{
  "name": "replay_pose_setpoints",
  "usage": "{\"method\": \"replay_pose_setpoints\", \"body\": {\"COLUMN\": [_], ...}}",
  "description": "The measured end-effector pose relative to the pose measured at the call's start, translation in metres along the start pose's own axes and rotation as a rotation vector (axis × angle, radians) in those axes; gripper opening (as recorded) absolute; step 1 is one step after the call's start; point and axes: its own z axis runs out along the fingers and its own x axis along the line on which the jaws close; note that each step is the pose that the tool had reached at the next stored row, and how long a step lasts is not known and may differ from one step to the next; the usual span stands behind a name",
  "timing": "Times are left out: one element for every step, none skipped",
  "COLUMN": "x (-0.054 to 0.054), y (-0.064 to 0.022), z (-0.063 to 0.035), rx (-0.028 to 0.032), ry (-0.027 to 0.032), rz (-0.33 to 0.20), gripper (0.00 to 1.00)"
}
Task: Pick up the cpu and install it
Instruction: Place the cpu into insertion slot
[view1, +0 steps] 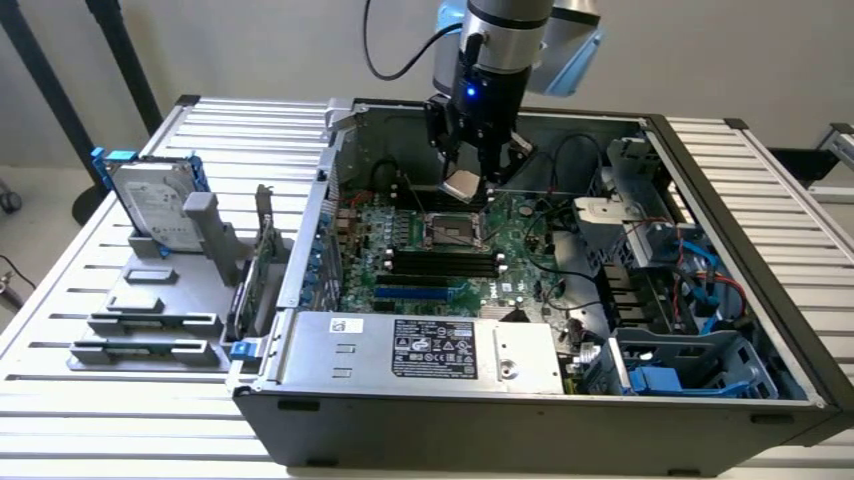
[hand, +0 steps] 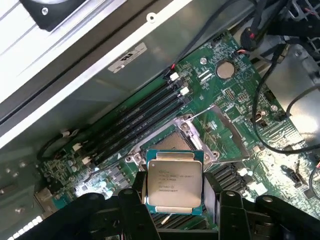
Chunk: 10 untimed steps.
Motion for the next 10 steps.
{"method": "replay_pose_setpoints", "body": {"x": [-0.0001, -0.0001, -0.0002, -0.0003, -0.0003, -0.0004, -0.0004, -0.0005, -0.0006, -0.0007], "y": [0.0, 0.0, -0.0001, -0.0001, -0.0001, -0.0001, -0.0001, -0.0002, -0.0002, -0.0002], "z": [0.0007, 0.0014, 0.0021, 0.0028, 0.0035, 0.0042, 0.0049, 0.0056, 0.0065, 0.0072], "rx": [-0.0016, -0.0033, -0.0049, -0.0066, -0.0082, -0.0099, -0.0114, -0.0131, -0.0149, -0.0165], "ry": [-0.0004, -0.0008, -0.0012, -0.0016, -0.0021, -0.0025, -0.0029, -0.0033, -0.0037, -0.0042], "rz": [0.018, 0.036, 0.054, 0.072, 0.09, 0.108, 0.126, 0.144, 0.163, 0.181], "gripper": [0.55, 0.55, 0.55, 0.55, 0.55, 0.55, 0.55, 0.55, 0.55, 0.55]}}
